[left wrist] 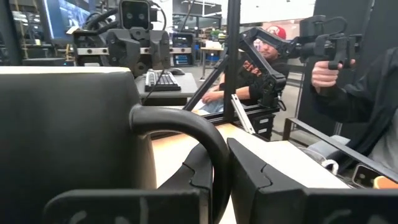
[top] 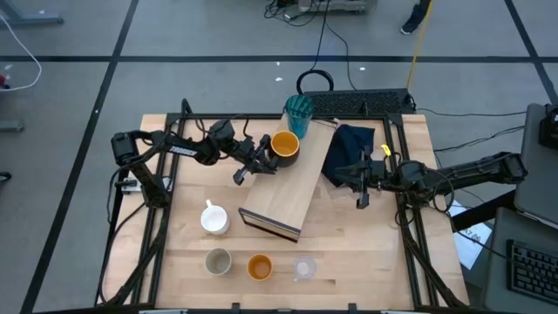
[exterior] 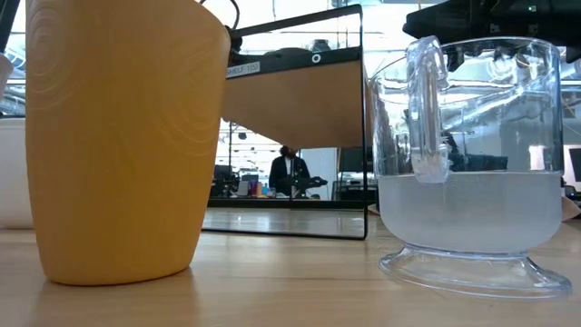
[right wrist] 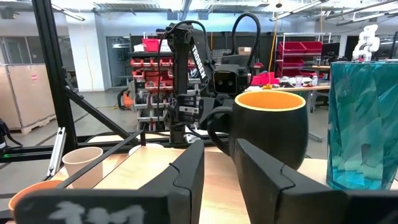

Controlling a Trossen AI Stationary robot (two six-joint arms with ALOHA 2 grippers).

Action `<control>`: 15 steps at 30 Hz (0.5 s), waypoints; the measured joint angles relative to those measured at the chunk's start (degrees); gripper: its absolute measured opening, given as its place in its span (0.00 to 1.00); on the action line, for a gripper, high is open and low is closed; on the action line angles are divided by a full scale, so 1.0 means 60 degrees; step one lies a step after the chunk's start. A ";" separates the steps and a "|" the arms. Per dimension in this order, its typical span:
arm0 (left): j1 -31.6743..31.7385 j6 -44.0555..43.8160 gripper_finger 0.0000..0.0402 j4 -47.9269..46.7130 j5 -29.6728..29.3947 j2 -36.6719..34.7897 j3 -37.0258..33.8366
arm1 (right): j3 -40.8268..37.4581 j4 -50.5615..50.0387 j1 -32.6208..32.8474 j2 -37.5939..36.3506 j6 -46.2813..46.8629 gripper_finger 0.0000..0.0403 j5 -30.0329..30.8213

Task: Stack small to large cups/mugs on shelf
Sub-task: Put the black mug on the shelf

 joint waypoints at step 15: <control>0.0004 -0.0203 0.10 0.0000 -0.0074 -0.0004 -0.0001 | 0.0000 0.0000 0.0000 0.0000 0.0000 0.21 0.0000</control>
